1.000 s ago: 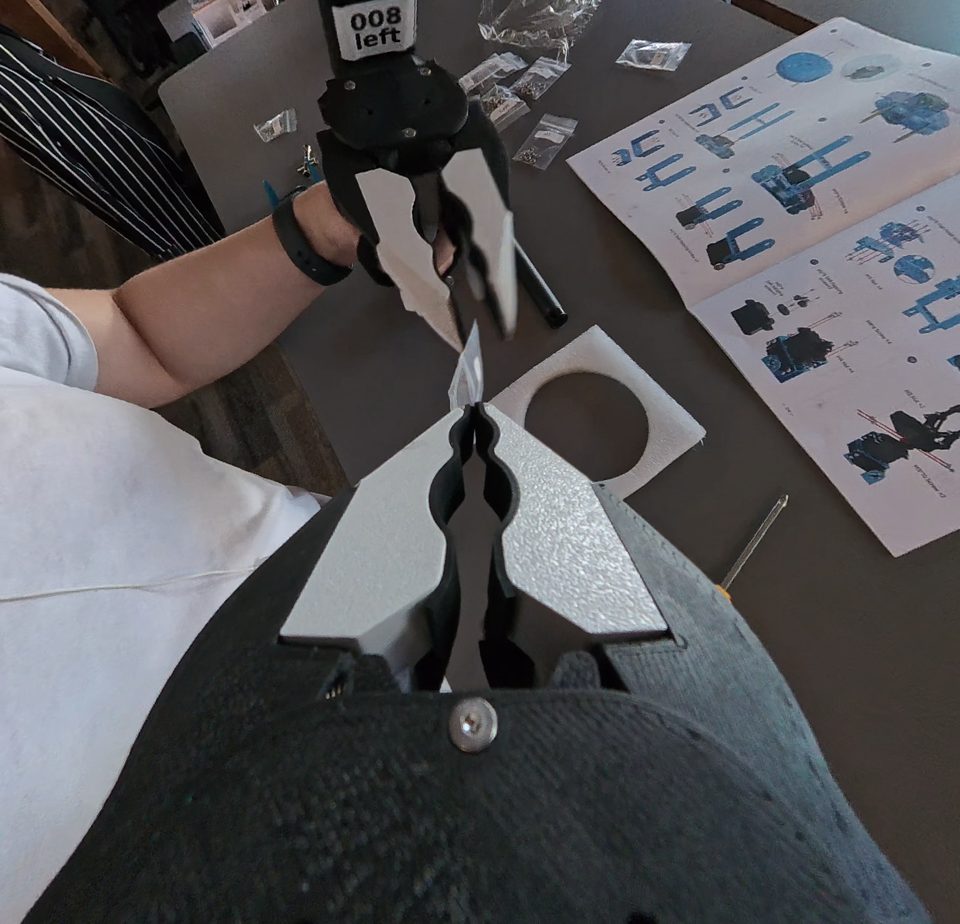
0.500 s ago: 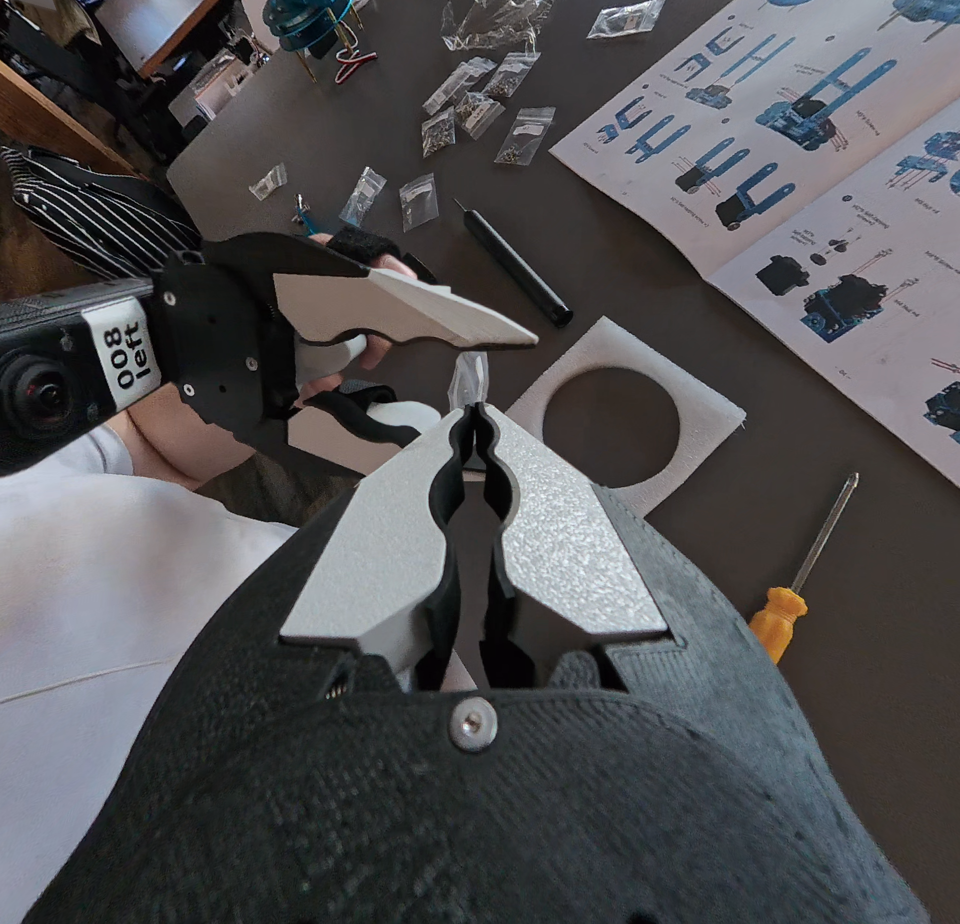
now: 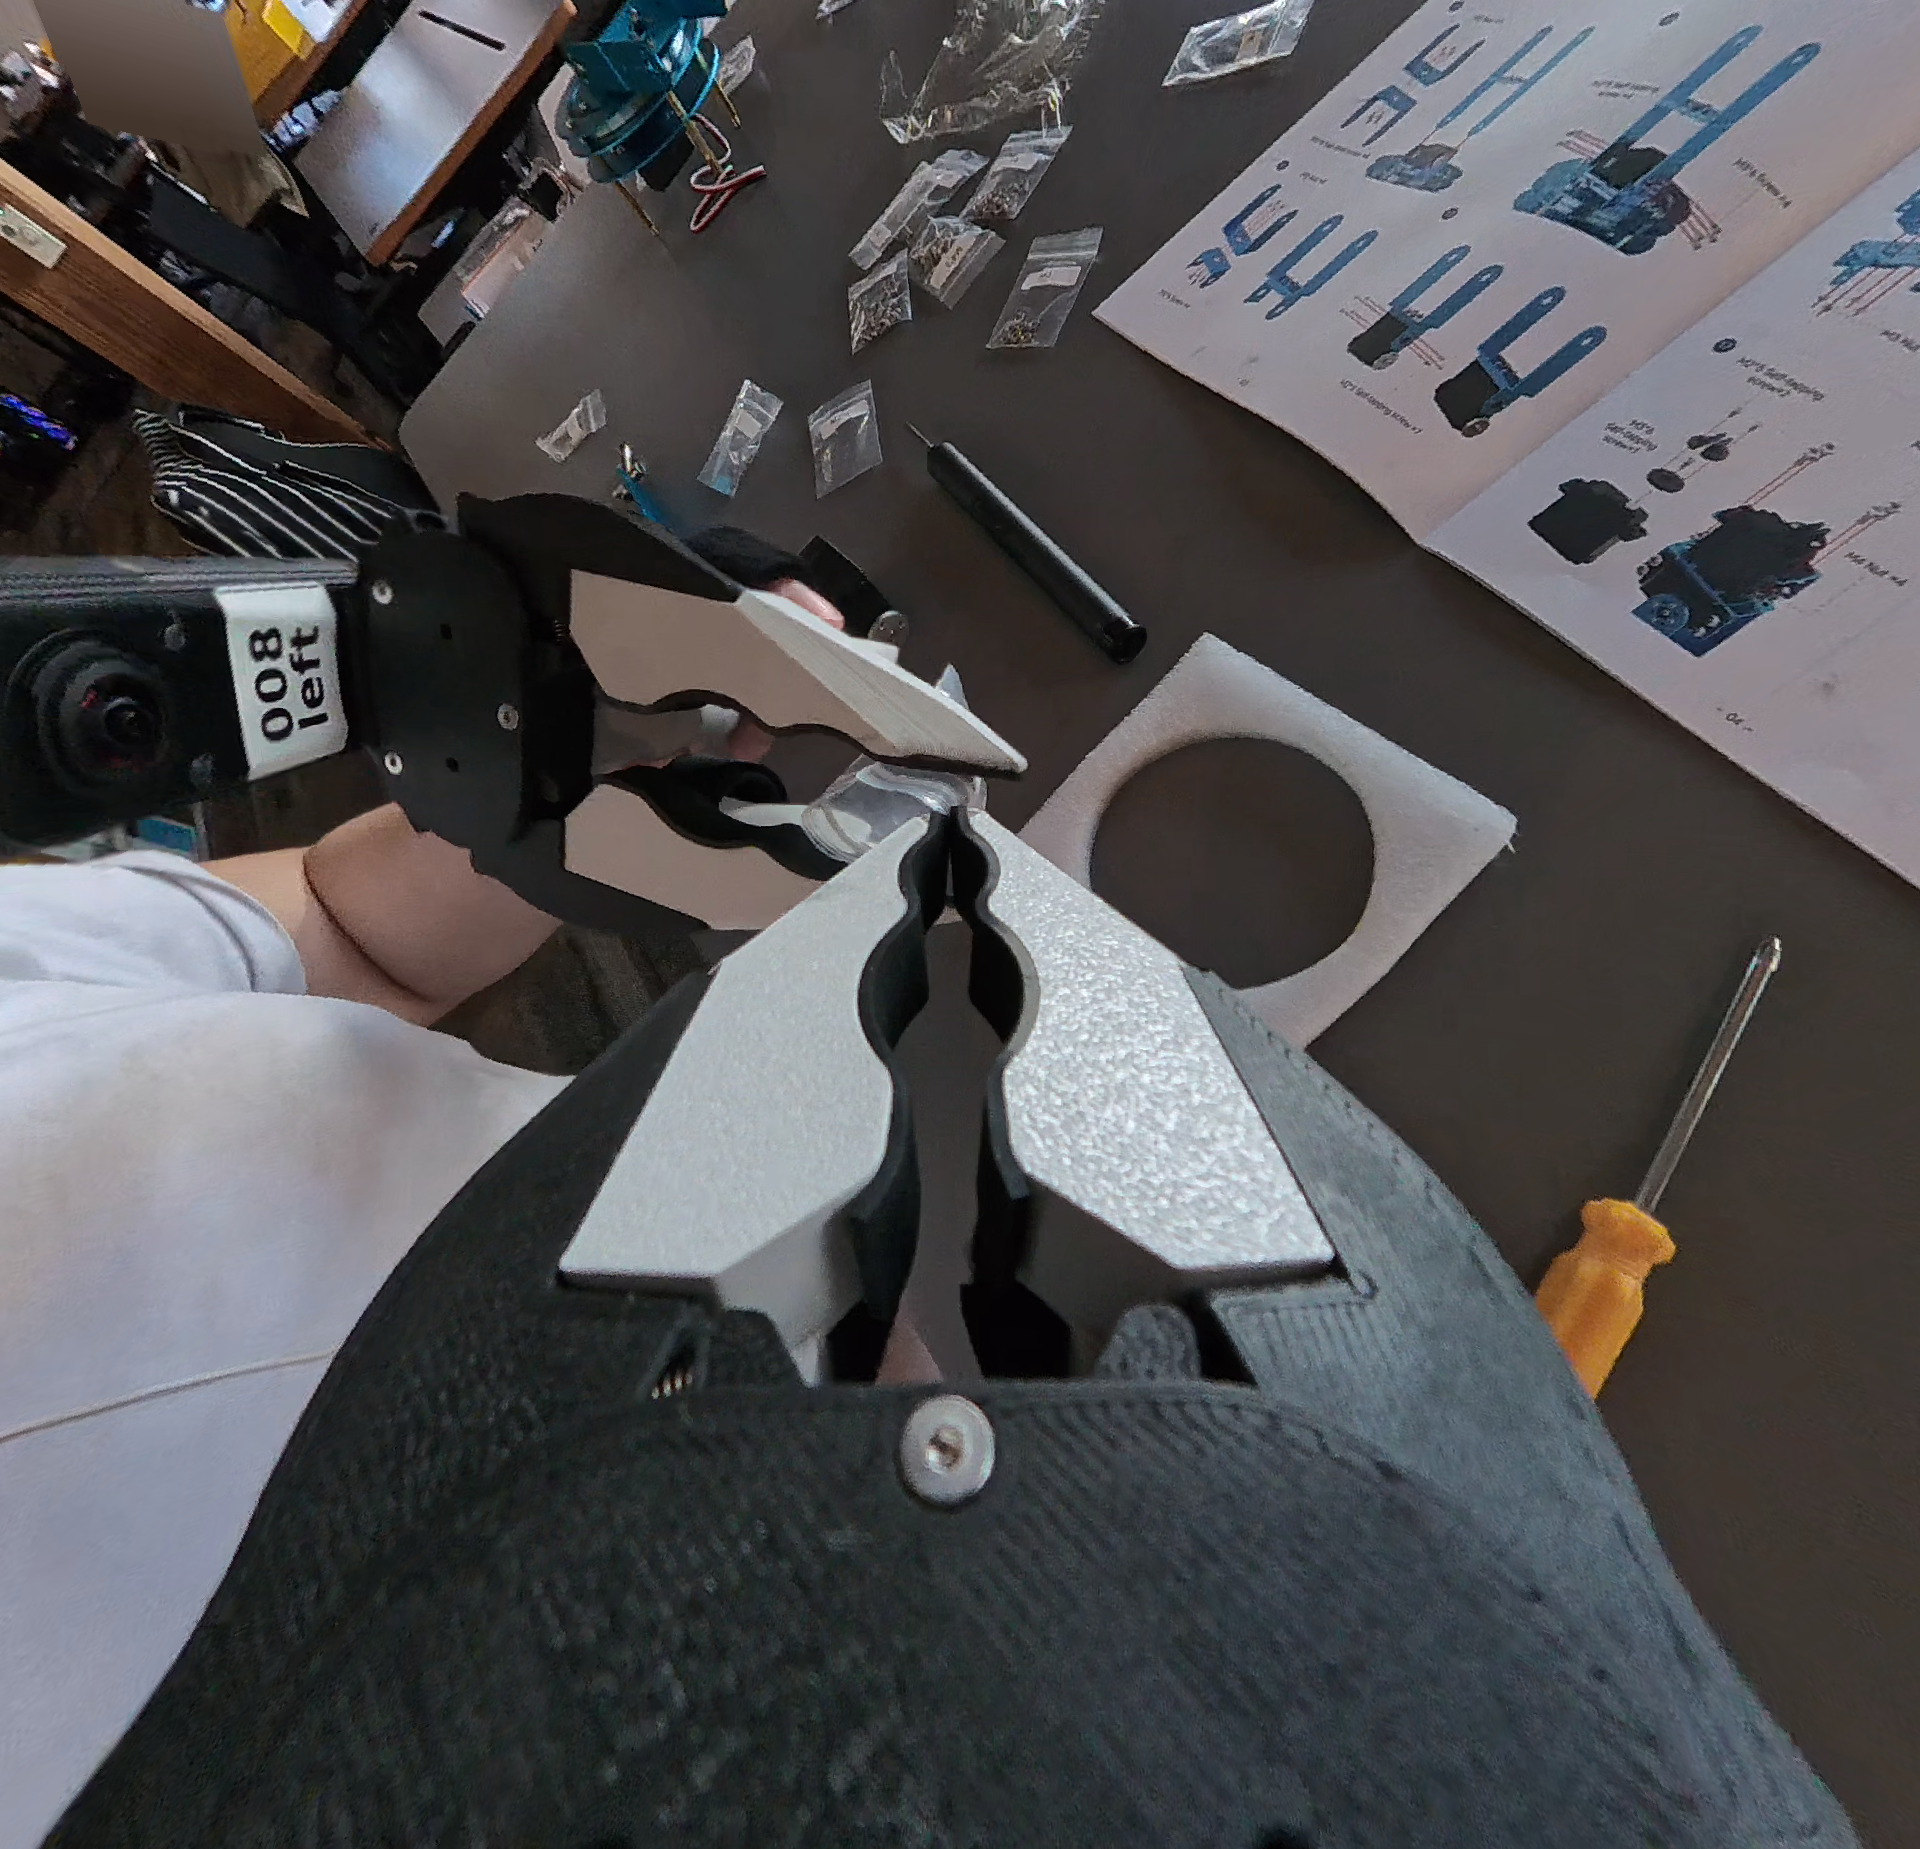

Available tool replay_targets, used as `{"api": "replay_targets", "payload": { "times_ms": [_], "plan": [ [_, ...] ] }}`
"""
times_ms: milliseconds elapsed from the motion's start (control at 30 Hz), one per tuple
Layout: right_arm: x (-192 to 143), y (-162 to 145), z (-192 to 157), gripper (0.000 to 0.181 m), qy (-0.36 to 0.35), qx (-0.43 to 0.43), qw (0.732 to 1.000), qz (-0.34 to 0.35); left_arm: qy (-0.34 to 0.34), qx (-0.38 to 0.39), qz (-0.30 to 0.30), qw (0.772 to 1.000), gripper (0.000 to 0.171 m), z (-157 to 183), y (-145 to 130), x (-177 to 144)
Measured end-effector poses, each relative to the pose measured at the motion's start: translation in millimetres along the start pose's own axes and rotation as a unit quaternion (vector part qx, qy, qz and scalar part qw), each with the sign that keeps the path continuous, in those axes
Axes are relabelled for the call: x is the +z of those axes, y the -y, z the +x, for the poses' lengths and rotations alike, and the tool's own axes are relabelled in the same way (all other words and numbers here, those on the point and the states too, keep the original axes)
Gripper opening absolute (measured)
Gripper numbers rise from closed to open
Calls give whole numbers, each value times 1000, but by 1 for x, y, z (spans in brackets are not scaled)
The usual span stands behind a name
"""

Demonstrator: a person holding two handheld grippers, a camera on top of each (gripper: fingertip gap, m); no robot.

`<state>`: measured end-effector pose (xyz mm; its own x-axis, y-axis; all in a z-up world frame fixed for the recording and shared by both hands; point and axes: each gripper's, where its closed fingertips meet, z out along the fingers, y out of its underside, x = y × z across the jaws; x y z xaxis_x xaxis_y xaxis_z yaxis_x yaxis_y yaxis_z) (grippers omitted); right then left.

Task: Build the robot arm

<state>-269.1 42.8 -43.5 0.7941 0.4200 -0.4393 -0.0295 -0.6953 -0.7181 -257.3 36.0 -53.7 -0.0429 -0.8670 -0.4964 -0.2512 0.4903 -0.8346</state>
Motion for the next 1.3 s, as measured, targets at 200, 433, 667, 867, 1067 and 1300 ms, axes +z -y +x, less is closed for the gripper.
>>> {"api": "replay_targets", "payload": {
  "times_ms": [200,433,667,867,1067,1300],
  "plan": [
    [0,7,0,17,87,9,995,57,-59,-120,37,990,21,-4,-4,3],
    [-19,-7,26,57,85,-151,974,144,-149,-237,60,958,20,4,-9,9],
    [11,-18,8,76,189,-145,955,177,-245,-313,125,909,19,7,16,7],
    [11,-2,2,47,249,-113,933,233,-262,-341,147,891,18,0,21,10],
    [17,-6,2,17,282,-99,930,213,-267,-368,160,876,18,-5,17,9],
    [26,-6,8,12,275,-111,939,176,-266,-408,170,857,21,-9,4,4]
  ]
}}
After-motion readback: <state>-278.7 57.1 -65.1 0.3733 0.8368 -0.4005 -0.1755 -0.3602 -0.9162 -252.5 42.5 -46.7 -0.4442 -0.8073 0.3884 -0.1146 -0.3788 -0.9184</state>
